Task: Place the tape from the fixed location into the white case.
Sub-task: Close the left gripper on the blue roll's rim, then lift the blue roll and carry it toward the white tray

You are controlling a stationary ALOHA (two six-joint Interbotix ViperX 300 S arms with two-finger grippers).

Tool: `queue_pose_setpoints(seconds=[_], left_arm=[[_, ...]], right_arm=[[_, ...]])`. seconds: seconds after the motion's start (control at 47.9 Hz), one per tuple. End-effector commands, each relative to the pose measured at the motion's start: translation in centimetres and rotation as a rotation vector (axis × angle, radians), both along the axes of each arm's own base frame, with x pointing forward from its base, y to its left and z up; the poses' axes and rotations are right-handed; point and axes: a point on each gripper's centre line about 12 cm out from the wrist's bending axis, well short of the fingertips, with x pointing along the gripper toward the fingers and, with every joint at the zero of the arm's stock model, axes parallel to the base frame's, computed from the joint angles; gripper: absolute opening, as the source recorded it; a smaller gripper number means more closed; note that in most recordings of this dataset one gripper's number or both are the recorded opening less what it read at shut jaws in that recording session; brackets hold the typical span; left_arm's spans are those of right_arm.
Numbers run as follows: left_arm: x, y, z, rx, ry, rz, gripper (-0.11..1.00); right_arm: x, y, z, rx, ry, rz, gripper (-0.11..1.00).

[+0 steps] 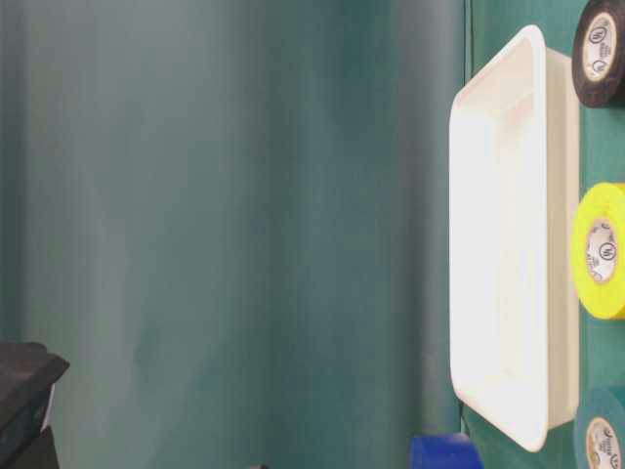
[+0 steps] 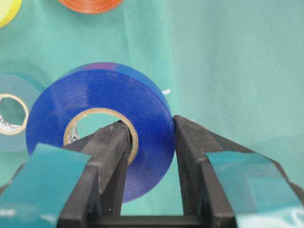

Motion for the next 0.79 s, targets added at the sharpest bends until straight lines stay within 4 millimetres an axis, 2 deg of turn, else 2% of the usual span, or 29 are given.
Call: queue_pose_setpoints(seconds=[0.0, 0.188, 0.418, 0.564, 0.773], left_arm=[[0.0, 0.1, 1.5, -0.01, -0.045, 0.002, 0.25], [0.0, 0.1, 1.5, -0.011, -0.046, 0.003, 0.25], [0.2, 1.7, 1.7, -0.009, -0.052, 0.045, 0.25], [0.2, 3.6, 1.8, -0.008, -0.055, 0.098, 0.25], [0.1, 7.3, 1.9, -0.004, -0.058, 0.207, 0.25]], right_arm=[[0.3, 0.0, 1.3, 0.001, -0.031, -0.002, 0.0], [0.3, 0.0, 1.2, 0.001, -0.029, -0.002, 0.0], [0.3, 0.0, 1.2, 0.001, -0.028, -0.002, 0.0], [0.3, 0.0, 1.2, 0.0, -0.029, 0.0, 0.0], [0.3, 0.0, 1.2, 0.0, -0.029, -0.001, 0.0]])
